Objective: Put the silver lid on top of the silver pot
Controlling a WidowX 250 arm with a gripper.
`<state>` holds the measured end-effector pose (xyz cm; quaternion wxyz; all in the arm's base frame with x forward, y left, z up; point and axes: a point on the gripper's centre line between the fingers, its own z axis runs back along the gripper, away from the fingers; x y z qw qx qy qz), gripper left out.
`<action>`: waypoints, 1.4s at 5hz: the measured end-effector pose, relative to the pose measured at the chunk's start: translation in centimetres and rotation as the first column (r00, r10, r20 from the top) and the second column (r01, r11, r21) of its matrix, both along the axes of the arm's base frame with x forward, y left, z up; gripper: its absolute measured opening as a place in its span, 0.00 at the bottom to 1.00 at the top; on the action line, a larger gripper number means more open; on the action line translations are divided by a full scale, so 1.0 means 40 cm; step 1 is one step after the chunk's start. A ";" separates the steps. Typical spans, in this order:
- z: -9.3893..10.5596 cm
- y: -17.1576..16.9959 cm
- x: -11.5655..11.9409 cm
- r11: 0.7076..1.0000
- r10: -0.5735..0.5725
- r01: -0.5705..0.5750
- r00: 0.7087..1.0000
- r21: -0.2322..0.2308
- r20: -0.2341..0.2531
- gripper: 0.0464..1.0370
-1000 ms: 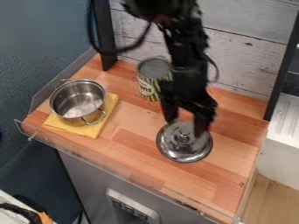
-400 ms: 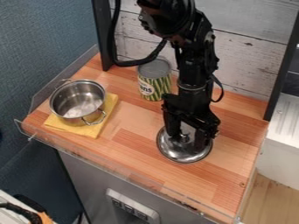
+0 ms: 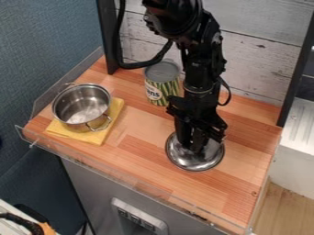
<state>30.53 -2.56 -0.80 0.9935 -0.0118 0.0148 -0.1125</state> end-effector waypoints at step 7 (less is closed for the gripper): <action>0.126 0.500 -0.080 0.856 0.517 -0.515 0.855 -0.040 0.039 0.23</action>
